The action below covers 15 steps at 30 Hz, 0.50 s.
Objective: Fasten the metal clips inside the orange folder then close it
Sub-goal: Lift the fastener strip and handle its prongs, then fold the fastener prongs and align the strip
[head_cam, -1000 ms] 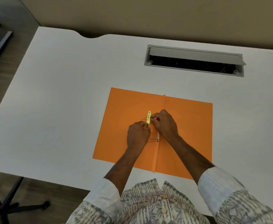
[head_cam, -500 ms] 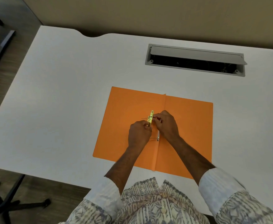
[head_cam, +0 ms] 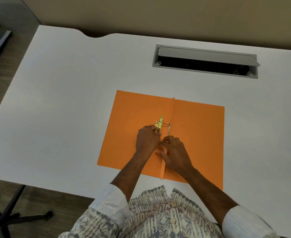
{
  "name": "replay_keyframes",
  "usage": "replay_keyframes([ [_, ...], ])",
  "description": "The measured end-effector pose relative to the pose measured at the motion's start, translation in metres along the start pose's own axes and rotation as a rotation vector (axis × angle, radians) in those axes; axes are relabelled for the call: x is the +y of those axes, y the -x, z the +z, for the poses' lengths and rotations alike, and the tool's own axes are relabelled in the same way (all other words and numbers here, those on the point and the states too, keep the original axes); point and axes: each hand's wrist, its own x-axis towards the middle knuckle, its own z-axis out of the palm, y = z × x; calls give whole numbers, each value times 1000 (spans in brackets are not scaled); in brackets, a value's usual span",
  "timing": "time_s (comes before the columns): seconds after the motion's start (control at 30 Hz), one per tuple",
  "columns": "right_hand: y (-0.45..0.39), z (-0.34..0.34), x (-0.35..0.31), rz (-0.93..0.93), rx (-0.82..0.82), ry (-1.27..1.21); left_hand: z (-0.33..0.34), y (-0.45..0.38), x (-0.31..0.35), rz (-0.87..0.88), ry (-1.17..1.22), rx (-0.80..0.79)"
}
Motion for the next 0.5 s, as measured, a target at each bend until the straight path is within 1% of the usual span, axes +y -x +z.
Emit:
replay_keyframes([
  [0.13, -8, -5, -6, 20, 37, 36, -3, -2, -2, 14, -7, 11],
  [0.37, -21, -15, -18, 83, 5, 9, -7, -7, -5, 30, -16, 14],
  [0.5, -18, -20, -16, 65, -18, 3, -5, -7, -3, 37, -14, -3],
])
